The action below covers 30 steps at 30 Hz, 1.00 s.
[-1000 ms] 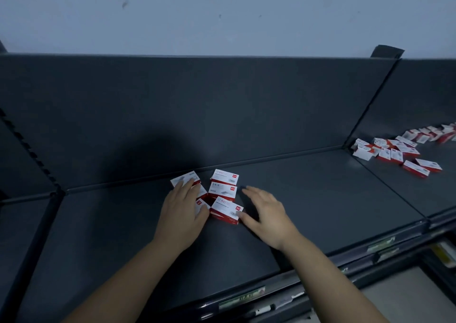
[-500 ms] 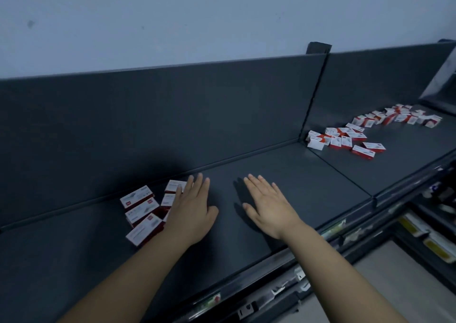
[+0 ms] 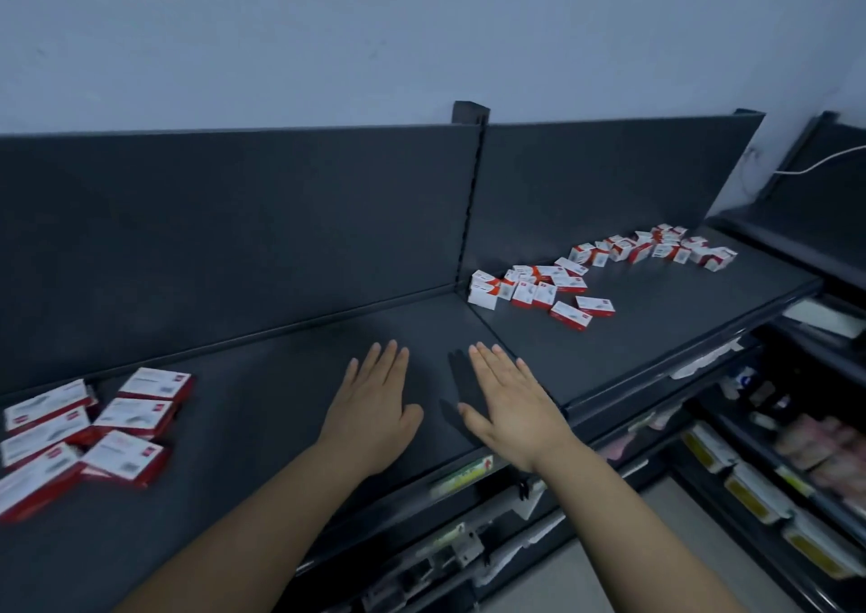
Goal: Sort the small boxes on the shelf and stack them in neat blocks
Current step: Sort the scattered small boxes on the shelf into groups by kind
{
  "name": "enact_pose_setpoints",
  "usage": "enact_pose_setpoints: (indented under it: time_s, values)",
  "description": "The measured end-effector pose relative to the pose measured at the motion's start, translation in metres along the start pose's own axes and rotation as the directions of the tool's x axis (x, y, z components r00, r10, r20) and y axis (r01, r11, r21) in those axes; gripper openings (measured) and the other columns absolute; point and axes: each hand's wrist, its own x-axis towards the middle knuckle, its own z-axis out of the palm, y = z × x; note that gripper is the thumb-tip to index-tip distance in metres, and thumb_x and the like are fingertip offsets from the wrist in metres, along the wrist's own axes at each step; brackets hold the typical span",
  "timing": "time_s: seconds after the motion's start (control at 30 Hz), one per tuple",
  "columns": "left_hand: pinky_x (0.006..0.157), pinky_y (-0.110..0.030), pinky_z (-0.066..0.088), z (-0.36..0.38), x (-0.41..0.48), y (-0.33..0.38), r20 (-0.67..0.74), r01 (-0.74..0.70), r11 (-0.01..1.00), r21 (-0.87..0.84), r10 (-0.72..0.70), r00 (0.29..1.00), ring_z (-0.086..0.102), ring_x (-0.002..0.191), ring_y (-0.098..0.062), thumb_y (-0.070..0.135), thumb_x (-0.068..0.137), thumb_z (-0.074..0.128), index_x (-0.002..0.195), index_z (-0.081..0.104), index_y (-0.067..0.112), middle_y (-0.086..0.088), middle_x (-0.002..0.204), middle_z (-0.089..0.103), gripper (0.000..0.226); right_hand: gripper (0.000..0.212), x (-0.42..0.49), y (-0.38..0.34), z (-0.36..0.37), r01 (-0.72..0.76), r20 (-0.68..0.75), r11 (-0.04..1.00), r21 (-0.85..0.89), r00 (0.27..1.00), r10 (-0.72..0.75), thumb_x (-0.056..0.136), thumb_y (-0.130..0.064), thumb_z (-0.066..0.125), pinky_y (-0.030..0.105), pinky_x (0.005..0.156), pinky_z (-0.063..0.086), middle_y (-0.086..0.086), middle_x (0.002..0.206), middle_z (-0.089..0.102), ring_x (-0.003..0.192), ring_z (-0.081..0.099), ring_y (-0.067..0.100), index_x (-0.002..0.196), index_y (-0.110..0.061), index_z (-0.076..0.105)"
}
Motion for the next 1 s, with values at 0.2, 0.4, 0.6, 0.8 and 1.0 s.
enact_pose_setpoints:
  time_s: [0.2, 0.4, 0.6, 0.8, 1.0]
  values:
    - [0.121, -0.035, -0.009, 0.024, 0.029, 0.074, 0.022, -0.004, 0.999, -0.033, 0.005, 1.0, -0.015, 0.148, -0.014, 0.033, 0.099, 0.03, 0.155, -0.006, 0.016, 0.001, 0.162, -0.014, 0.069, 0.072, -0.024, 0.078, -0.013, -0.028, -0.005, 0.999, 0.02, 1.0, 0.028, 0.102, -0.05, 0.028, 0.029, 0.12, -0.011, -0.005, 0.164, -0.01, 0.149, -0.014, 0.01, 0.156, -0.018, -0.008]
    - [0.121, -0.035, -0.009, 0.034, 0.063, 0.121, 0.031, -0.043, 0.997, -0.057, 0.045, 0.999, -0.014, 0.149, -0.014, 0.03, 0.098, 0.03, 0.156, -0.003, 0.017, 0.002, 0.163, -0.012, 0.067, 0.069, -0.044, 0.135, -0.018, -0.103, -0.016, 0.992, 0.079, 0.994, 0.105, 0.103, -0.043, 0.03, 0.029, 0.119, -0.01, -0.002, 0.164, -0.007, 0.15, -0.01, 0.013, 0.156, -0.016, -0.006]
    - [0.121, -0.035, -0.008, 0.051, 0.1, 0.154, 0.075, -0.122, 0.992, -0.039, 0.124, 0.989, -0.013, 0.149, -0.013, 0.031, 0.1, 0.03, 0.156, -0.003, 0.018, 0.003, 0.163, -0.011, 0.066, 0.067, -0.039, 0.18, -0.025, -0.171, -0.03, 0.978, 0.119, 0.984, 0.176, 0.102, -0.035, 0.03, 0.03, 0.121, -0.008, -0.001, 0.164, -0.008, 0.151, -0.01, 0.014, 0.156, -0.016, -0.006]
    - [0.122, -0.036, -0.006, 0.068, 0.162, 0.178, 0.12, -0.13, 0.984, -0.123, 0.144, 0.982, -0.011, 0.149, -0.012, 0.027, 0.099, 0.03, 0.156, -0.001, 0.018, 0.002, 0.163, -0.009, 0.065, 0.067, -0.025, 0.224, -0.029, -0.205, -0.024, 0.972, 0.117, 0.978, 0.209, 0.102, -0.034, 0.029, 0.029, 0.12, -0.009, -0.002, 0.164, -0.007, 0.151, -0.01, 0.013, 0.157, -0.017, -0.005]
    - [0.121, -0.036, -0.005, 0.076, 0.233, 0.198, 0.095, -0.159, 0.979, -0.129, 0.172, 0.98, -0.013, 0.149, -0.012, 0.029, 0.099, 0.033, 0.156, -0.002, 0.019, 0.003, 0.163, -0.01, 0.067, 0.067, 0.013, 0.278, -0.045, -0.249, 0.02, 0.966, 0.067, 0.968, 0.249, 0.102, -0.035, 0.029, 0.032, 0.122, -0.006, -0.001, 0.165, -0.007, 0.151, -0.01, 0.014, 0.156, -0.017, -0.006]
